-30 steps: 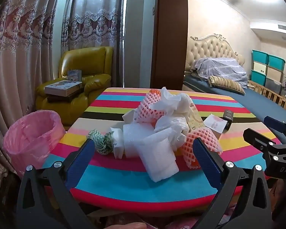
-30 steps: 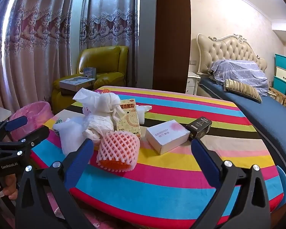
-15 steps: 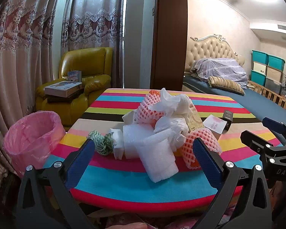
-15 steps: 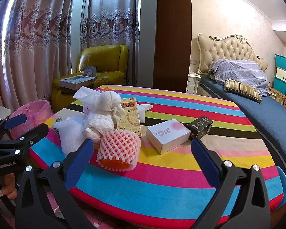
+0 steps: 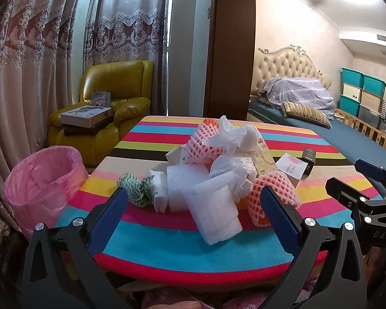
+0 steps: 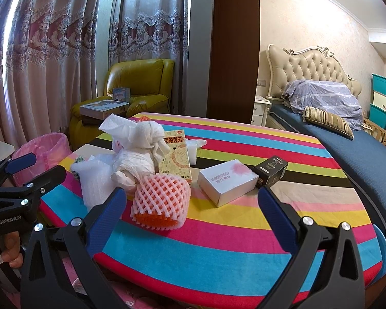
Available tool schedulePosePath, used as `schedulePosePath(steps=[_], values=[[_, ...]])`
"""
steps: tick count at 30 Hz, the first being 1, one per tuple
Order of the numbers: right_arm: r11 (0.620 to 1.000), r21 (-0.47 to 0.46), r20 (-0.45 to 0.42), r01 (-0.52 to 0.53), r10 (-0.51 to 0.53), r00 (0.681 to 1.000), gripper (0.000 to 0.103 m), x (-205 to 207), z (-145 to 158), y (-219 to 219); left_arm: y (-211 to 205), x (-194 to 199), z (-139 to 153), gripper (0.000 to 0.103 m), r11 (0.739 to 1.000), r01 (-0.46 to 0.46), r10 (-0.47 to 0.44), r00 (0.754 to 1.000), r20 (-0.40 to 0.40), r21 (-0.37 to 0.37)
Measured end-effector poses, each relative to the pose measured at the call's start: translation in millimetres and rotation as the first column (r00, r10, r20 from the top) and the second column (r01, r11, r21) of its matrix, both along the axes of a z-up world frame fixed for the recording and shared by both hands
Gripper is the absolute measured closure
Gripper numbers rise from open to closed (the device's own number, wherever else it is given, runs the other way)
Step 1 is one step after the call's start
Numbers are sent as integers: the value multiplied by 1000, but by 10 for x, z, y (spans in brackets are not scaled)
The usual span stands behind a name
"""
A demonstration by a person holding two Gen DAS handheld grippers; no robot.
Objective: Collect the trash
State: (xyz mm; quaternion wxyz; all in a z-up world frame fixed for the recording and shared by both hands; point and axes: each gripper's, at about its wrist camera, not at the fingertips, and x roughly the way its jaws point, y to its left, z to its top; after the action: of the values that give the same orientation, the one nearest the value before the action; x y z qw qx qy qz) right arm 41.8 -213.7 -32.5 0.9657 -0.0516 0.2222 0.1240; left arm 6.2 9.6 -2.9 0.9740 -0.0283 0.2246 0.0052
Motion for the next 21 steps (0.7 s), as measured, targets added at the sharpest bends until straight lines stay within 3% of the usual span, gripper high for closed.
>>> schedulePosePath(steps=[21], values=[[1000,-1,-5,2,-2,1000,4,8,-17,5,7,9,-25,6,1000,-2,2,1000,-6,-2]])
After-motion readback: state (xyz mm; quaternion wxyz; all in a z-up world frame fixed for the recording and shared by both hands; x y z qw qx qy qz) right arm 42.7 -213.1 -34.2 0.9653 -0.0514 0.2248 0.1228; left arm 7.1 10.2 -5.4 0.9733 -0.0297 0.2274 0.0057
